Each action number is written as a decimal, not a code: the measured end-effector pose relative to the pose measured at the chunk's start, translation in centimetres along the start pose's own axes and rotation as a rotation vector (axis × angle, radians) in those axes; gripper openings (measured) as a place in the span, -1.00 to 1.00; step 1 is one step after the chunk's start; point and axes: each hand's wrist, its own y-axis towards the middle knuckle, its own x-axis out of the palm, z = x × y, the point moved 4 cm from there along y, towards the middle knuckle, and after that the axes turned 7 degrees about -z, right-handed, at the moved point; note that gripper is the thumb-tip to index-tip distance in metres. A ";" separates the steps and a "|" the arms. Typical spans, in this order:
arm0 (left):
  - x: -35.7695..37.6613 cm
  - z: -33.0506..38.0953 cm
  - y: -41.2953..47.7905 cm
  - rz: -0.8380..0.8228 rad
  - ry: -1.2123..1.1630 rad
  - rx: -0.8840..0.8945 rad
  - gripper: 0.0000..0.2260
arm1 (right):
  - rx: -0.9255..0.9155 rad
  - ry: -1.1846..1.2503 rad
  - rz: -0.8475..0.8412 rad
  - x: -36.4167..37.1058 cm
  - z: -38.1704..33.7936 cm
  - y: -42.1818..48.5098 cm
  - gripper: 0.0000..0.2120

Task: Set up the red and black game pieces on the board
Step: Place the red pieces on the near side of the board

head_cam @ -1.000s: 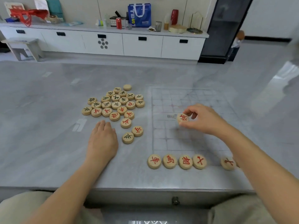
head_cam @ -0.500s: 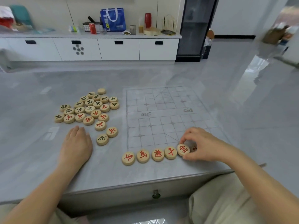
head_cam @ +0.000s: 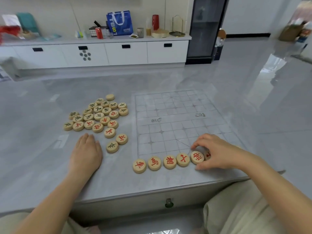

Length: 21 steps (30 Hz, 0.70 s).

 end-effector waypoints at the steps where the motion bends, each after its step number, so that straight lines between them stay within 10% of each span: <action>1: 0.0 -0.1 0.0 -0.002 -0.008 -0.012 -0.66 | 0.007 0.019 -0.016 -0.3 -0.1 0.0 -0.29; 5: -0.4 0.5 -0.4 0.009 -0.029 -0.003 -0.68 | 0.000 0.085 0.072 -1.6 -1.0 0.7 0.01; 21: -0.3 0.7 -0.5 -0.033 -0.023 -0.027 -0.57 | -0.201 0.043 0.113 -0.9 -10.0 7.7 -0.49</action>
